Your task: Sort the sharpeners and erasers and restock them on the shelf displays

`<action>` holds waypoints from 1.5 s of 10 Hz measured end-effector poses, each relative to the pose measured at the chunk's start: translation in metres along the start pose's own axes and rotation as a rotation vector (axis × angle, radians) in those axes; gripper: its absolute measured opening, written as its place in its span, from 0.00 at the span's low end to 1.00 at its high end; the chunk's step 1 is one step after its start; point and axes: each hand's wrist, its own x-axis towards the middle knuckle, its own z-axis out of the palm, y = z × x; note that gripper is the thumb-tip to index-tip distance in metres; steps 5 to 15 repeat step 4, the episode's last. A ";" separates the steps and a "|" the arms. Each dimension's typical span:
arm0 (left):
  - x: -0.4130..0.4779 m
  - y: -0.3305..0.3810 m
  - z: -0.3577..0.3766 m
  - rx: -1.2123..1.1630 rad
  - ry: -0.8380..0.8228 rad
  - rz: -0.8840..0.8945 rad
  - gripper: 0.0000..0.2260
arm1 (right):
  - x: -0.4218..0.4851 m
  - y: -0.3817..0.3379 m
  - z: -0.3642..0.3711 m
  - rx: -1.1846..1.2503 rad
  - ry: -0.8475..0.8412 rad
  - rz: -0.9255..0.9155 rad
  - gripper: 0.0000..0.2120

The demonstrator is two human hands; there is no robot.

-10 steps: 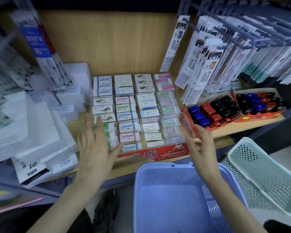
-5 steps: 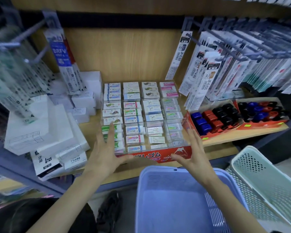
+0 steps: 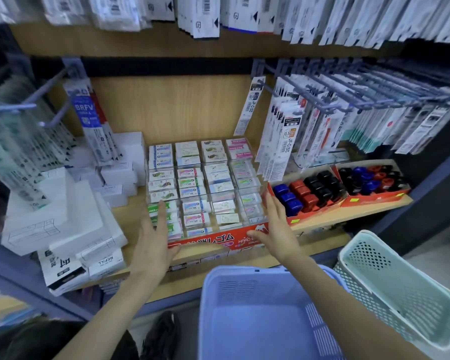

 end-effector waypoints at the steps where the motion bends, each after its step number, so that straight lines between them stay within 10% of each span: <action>1: -0.001 0.004 0.002 -0.012 0.002 -0.007 0.50 | 0.005 0.002 -0.004 -0.045 -0.030 0.023 0.50; 15: -0.012 0.010 -0.016 -0.050 -0.006 -0.090 0.51 | -0.027 -0.011 -0.002 -0.059 0.134 -0.006 0.41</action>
